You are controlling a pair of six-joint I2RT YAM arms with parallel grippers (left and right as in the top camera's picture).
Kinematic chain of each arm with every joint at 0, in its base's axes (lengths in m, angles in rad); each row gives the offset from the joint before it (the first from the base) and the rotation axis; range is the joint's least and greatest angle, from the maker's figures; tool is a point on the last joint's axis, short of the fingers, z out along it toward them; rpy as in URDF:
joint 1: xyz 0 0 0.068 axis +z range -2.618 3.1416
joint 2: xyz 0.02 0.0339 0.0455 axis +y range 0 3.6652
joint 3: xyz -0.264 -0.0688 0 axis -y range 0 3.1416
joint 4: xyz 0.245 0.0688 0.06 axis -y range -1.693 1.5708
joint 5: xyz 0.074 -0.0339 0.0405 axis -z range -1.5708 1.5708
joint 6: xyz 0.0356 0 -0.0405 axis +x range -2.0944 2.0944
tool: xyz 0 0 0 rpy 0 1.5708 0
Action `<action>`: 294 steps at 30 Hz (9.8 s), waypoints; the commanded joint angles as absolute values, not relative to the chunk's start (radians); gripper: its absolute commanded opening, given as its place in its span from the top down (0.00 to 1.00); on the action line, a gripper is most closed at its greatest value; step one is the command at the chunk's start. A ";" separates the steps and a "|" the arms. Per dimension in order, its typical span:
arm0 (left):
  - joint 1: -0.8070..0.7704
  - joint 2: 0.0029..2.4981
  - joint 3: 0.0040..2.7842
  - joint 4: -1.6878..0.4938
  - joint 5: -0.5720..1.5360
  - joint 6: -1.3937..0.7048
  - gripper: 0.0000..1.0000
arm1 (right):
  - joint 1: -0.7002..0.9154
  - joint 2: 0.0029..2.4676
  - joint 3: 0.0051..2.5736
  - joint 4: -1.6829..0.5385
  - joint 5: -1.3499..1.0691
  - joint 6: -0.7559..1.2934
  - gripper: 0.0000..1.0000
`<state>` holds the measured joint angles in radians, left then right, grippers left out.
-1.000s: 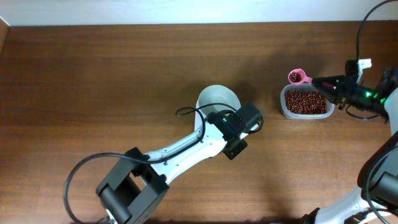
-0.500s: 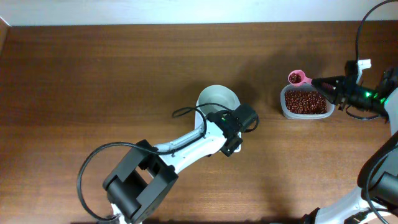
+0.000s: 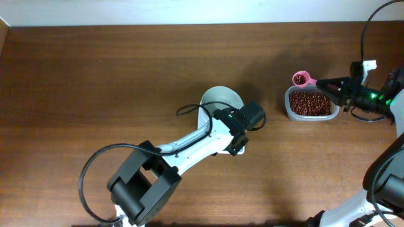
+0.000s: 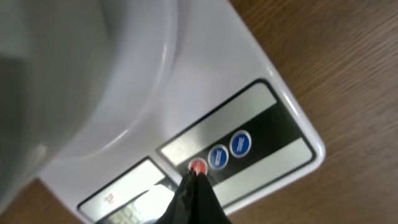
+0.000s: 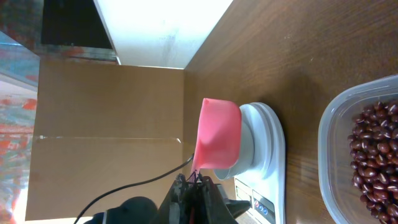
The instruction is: Scoop and weigh 50g on scale
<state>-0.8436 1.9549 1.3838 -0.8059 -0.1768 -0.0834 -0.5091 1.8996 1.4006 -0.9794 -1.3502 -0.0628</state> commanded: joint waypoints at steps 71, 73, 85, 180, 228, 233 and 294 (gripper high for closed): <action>-0.247 1.282 1.436 -1.289 0.303 0.634 0.01 | -0.287 1.908 1.395 -1.256 -1.349 -0.267 0.96; -0.247 1.282 1.436 -1.289 0.303 0.634 0.01 | -0.252 1.908 1.395 -1.239 -1.349 -0.266 0.96; -0.247 1.282 1.436 -1.289 0.303 0.634 0.01 | -0.043 1.908 1.395 -1.035 -1.349 -0.254 0.96; -0.247 1.282 1.436 -1.289 0.303 0.634 0.01 | 0.132 1.908 1.395 -0.777 -1.036 -0.550 0.96; -0.247 1.282 1.436 -1.289 0.303 0.634 0.01 | 0.336 1.697 1.444 -0.796 -0.534 -0.543 0.96; -0.247 1.282 1.436 -1.289 0.303 0.634 0.01 | 0.336 1.697 1.444 -0.797 -0.534 -0.543 0.96; -0.247 1.282 1.436 -1.289 0.300 0.634 0.01 | -0.230 1.811 1.423 -0.945 -0.302 -0.455 0.96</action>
